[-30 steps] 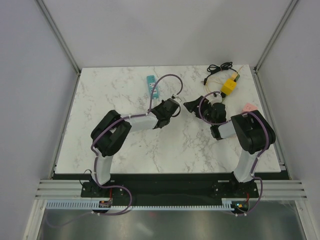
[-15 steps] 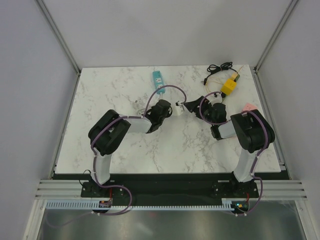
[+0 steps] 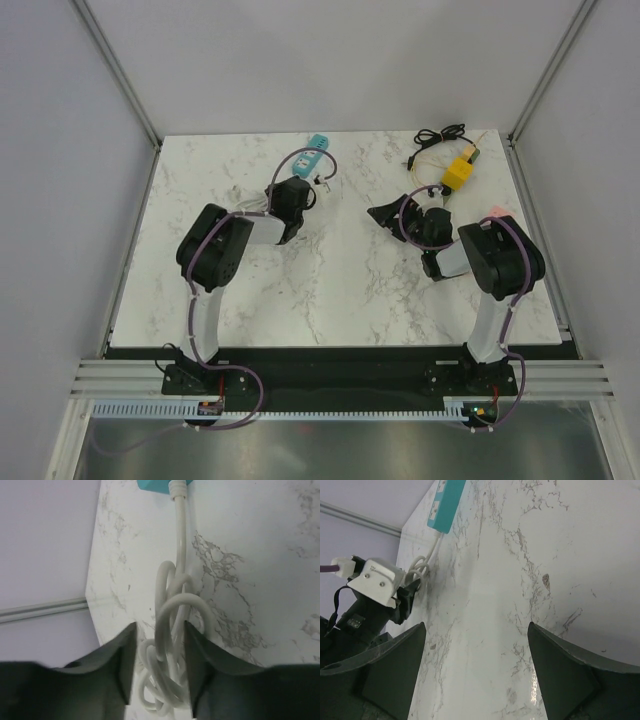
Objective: Pull the plug off the socket
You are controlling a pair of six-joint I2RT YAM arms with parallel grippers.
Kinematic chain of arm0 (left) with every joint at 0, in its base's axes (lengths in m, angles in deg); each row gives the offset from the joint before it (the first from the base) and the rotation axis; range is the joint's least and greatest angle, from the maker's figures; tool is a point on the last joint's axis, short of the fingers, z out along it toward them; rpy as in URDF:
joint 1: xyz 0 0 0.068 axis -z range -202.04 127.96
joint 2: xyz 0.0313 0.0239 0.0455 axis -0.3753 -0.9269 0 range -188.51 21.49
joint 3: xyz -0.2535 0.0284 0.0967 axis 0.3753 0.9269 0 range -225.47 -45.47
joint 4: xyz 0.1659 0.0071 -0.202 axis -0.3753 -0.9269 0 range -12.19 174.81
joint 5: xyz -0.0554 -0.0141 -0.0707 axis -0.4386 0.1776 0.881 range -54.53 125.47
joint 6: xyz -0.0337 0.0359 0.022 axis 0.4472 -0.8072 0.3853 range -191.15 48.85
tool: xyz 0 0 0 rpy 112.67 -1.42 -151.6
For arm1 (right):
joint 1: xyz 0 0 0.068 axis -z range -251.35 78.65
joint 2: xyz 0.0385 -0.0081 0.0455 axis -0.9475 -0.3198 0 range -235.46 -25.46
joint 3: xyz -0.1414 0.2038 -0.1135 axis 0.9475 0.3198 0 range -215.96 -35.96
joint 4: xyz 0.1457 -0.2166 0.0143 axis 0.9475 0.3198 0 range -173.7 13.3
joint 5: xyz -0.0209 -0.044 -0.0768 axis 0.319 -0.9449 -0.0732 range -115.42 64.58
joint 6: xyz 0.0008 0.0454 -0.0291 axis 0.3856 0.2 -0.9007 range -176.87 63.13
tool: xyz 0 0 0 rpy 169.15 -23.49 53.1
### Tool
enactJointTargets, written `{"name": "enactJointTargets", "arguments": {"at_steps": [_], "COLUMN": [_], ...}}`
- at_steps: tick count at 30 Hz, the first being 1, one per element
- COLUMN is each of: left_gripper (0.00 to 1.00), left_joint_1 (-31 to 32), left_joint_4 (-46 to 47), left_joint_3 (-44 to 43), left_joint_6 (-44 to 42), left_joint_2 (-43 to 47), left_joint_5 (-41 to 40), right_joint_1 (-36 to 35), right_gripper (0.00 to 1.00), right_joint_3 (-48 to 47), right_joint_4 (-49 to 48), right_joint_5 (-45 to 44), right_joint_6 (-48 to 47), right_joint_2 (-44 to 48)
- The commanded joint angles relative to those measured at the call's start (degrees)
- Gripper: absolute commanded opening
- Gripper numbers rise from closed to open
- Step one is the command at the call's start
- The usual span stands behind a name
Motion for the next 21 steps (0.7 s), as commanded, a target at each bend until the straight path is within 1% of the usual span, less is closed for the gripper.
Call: {"name": "enactJointTargets", "arguments": {"at_steps": [1,2,3,5,8,9,10,11,12,13,14,15,16,17,18,20,21], "left_gripper": [0.62,0.83,1.00,1.00,1.00,1.00,1.00,1.00,1.00,1.00,1.00,1.00,1.00,1.00,1.00,1.00,1.00], "left_joint_1": [0.54,0.45,0.27,0.27,0.80,1.15,1.24,1.33,1.33,1.33,1.33,1.41,1.41,1.59,1.76,1.77,1.85], "left_joint_4": [6.81,6.90,7.07,7.43,4.63,1.92,-1.24,-9.54,-13.80,-17.06,-21.62,-23.75,-26.04,-27.71,-31.12,-33.00,-34.66], "left_joint_3": [-4.58,-5.55,-7.47,-9.33,-9.78,-9.51,-9.68,-10.03,-10.21,-10.13,-9.26,-8.99,-8.72,-8.46,-8.11,-5.49,-4.51], "left_joint_6": [-0.67,-0.49,0.12,1.43,6.96,12.63,16.52,20.82,29.39,32.87,35.69,39.98,41.94,43.70,46.59,48.10,49.33], "left_joint_2": [-2.34,-3.21,-3.57,-3.49,1.42,5.88,8.27,11.16,13.80,19.40,21.98,24.27,28.81,30.69,32.79,38.07,39.57], "left_joint_5": [-6.78,-9.23,-10.90,-15.38,-16.46,-15.33,-14.10,-10.08,-7.00,-3.49,3.08,6.27,8.83,11.73,13.06,16.92,17.11], "right_joint_1": [0.29,0.21,0.20,0.21,0.12,0.12,-0.23,-0.41,-0.58,-1.20,-1.46,-1.99,-2.78,-3.13,-3.48,-4.45,-4.63], "right_gripper": [0.90,0.90,0.90,0.90,0.90,0.90,0.90,0.90,0.90,0.90,0.91,0.91,0.91,0.91,0.91,0.91,0.91], "right_joint_3": [-1.56,-1.65,-1.74,-1.74,-1.91,-1.91,-1.91,-1.83,-2.00,-2.09,-2.44,-2.70,-2.97,-3.32,-4.19,-4.46,-3.59], "right_joint_4": [-3.00,-3.00,-3.00,-2.91,-2.04,-1.86,-1.68,-0.99,-0.46,0.33,2.25,2.97,3.41,3.85,4.29,5.69,5.70], "right_joint_5": [1.41,1.59,1.59,1.85,1.94,1.86,1.77,1.42,1.15,0.80,-0.16,-0.86,-1.30,-1.48,-1.48,-1.83,-2.10], "right_joint_6": [0.57,0.57,0.66,0.48,-0.04,-0.30,-0.57,-1.01,-1.45,-2.67,-3.20,-3.73,-4.52,-4.79,-5.14,-6.63,-7.16], "right_joint_2": [-0.84,-1.01,-1.01,-1.01,-0.58,-0.57,-0.40,0.04,0.30,0.65,1.09,1.18,0.92,0.49,0.31,1.09,1.62]}}
